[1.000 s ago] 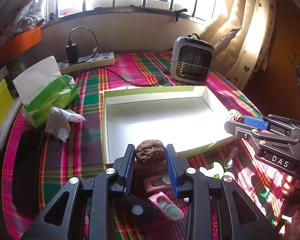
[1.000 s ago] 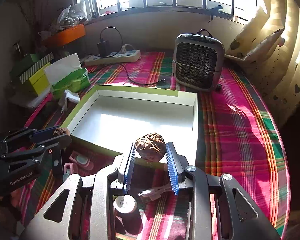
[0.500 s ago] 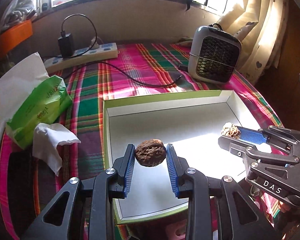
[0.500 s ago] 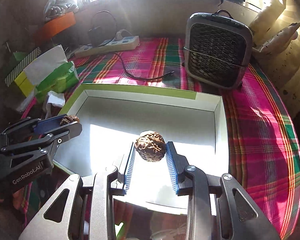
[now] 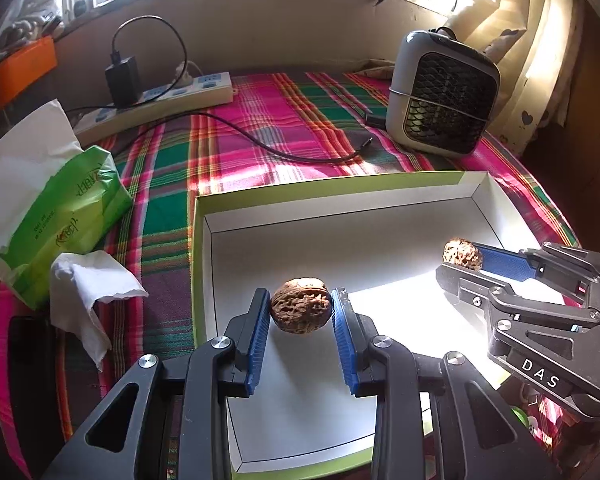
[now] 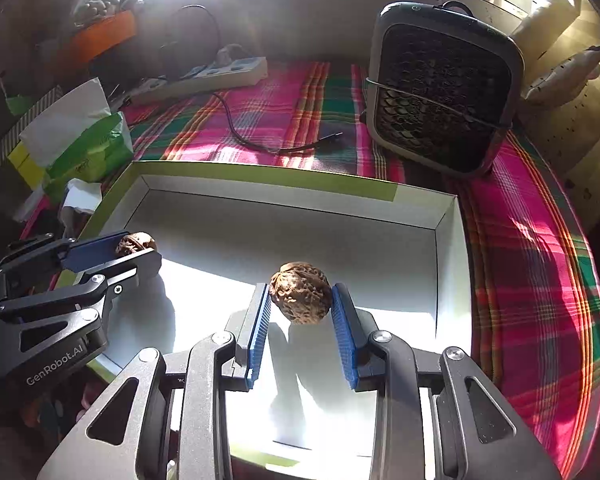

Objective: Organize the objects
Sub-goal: 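Carry the walnut into the white box with the left gripper and release, then move the open left gripper back toward the black remote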

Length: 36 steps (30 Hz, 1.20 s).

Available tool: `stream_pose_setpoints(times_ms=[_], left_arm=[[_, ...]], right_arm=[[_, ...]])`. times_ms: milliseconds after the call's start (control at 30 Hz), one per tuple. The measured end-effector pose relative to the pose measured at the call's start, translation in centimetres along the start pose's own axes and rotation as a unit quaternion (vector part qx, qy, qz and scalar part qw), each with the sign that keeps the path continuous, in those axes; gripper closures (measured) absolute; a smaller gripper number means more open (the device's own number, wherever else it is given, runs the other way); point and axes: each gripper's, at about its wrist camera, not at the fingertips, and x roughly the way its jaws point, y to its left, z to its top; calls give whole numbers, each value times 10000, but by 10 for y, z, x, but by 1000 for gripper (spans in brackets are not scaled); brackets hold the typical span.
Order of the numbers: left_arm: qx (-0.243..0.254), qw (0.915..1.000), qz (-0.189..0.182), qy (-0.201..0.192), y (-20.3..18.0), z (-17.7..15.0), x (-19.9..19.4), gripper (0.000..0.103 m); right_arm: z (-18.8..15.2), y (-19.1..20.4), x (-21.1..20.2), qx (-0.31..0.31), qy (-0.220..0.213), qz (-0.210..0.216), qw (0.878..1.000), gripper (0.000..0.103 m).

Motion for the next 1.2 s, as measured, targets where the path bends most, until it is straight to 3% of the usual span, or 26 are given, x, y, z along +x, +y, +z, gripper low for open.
stream_pose_setpoints(times_ms=[400,467,633,1200], left_arm=[[39,10000,80,1,-1,1,2,73],[20,10000,69,2,-1,1,2,72],[-33,10000,33,-28,-1,1,-1,69],[-50,9984,254,-500,-7,-19,-51,63]], right_arm=[[0,2,3,11,-19,-108,9999,69],[0,1,2,40,-56,-120,9999,58],[0,0,-2,99,-154,-169,9997,52],[-20,9,-41,182,-488,-180,9985,50]])
